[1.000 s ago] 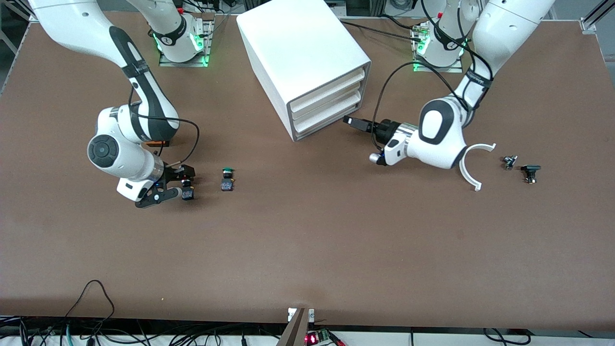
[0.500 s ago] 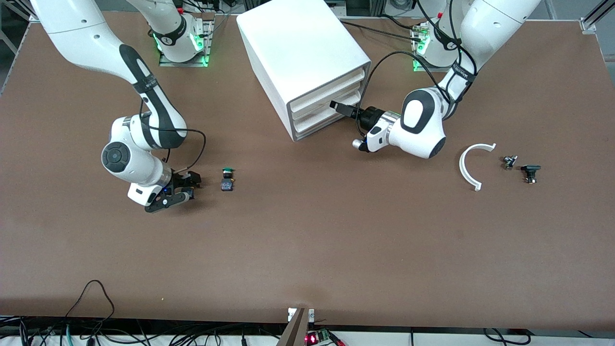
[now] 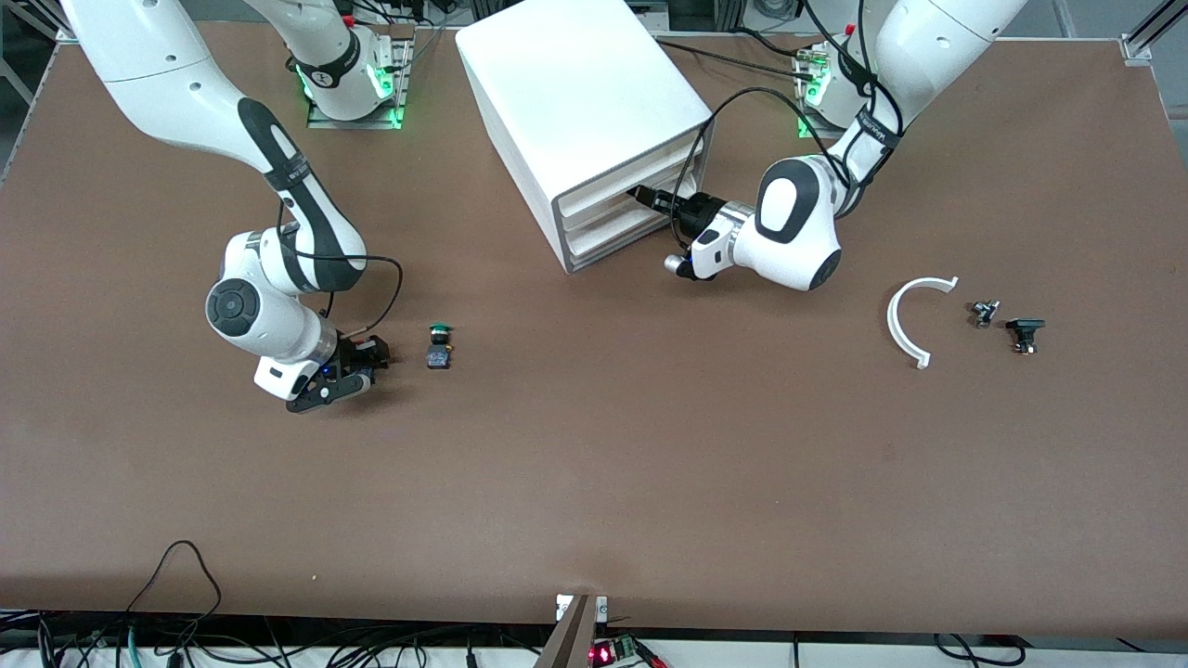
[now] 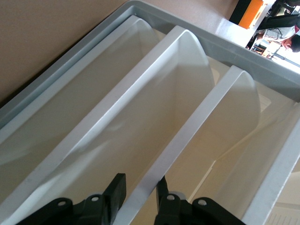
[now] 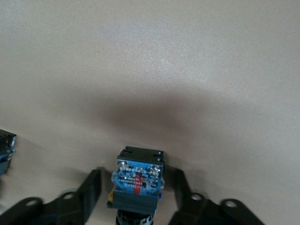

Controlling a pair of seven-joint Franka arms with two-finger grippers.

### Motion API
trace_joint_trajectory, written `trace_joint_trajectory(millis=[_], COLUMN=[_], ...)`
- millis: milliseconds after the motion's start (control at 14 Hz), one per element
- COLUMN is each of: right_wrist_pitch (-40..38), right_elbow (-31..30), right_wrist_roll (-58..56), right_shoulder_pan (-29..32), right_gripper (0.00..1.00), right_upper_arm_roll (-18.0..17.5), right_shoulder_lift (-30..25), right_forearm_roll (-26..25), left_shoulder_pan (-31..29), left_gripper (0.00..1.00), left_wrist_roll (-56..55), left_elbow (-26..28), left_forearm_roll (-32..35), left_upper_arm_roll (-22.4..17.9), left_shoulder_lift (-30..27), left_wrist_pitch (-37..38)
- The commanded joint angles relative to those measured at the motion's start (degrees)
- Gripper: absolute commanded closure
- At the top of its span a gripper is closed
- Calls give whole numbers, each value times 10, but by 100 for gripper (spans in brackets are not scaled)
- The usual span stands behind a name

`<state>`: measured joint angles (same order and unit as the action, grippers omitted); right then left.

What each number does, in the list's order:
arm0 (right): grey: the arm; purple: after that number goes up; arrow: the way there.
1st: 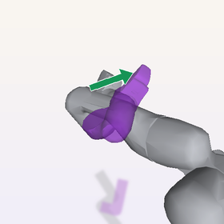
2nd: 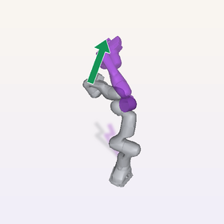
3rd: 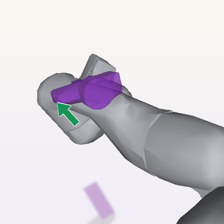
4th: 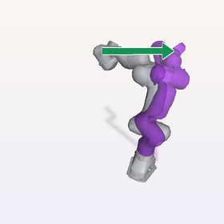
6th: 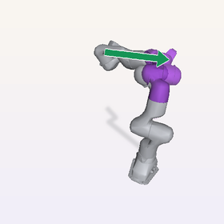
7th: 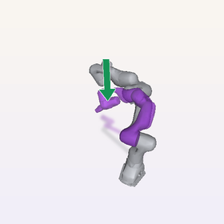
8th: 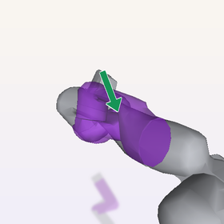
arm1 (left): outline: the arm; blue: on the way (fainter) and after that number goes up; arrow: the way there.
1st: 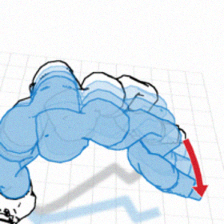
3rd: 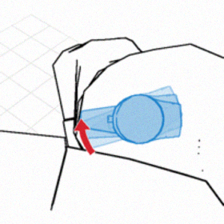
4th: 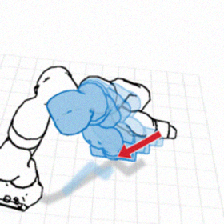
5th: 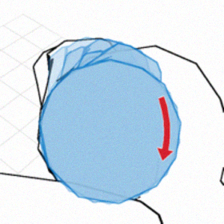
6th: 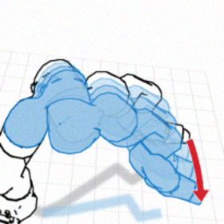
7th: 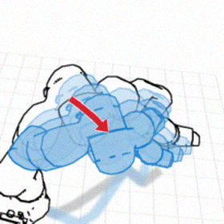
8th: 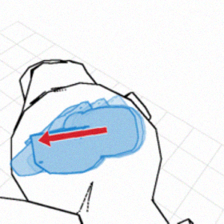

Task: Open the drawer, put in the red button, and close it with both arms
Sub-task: 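Pull the top drawer open with the left gripper while the right gripper lifts the button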

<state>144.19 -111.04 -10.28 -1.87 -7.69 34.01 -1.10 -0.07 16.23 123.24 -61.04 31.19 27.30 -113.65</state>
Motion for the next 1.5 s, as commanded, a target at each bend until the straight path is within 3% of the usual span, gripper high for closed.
trace_joint_trajectory(millis=[0,214,429,571,643,714,929,1071,1286,1429], right_wrist_pitch=[2,2,1,-3,-20,-52,-169,-200,-245,-257], right_elbow=[0,7,17,22,37,66,186,232,288,317], right_wrist_roll=[-11,-11,-36,-68,-75,-76,-76,-77,-105,-143], right_shoulder_pan=[3,4,4,4,4,4,3,3,-5,-41], right_gripper=[63,71,71,71,71,71,71,70,70,70], right_upper_arm_roll=[-4,-4,-4,-4,-13,-31,-74,-117,-173,-183], right_shoulder_lift=[0,-2,-24,-57,-68,-75,-76,-76,-76,-68], right_forearm_roll=[0,0,0,0,0,2,4,4,2,2], left_shoulder_pan=[-2,-15,-34,-34,-34,-38,-51,-76,-121,-145], left_gripper=[100,100,100,100,72,1,0,0,0,0], left_wrist_roll=[3,3,15,16,10,17,20,16,15,16], left_elbow=[18,9,-23,-46,-48,-46,-48,-69,-109,-115], left_forearm_roll=[-15,-9,-7,-6,-7,-7,-7,4,114,156], left_upper_arm_roll=[4,-17,-56,-82,-87,-87,-87,-88,-122,-125], left_shoulder_lift=[-10,-14,-14,-11,-12,-14,-24,-42,-96,-132], left_wrist_pitch=[-18,-30,-111,-118,-117,-116,-119,-117,-116,-113])
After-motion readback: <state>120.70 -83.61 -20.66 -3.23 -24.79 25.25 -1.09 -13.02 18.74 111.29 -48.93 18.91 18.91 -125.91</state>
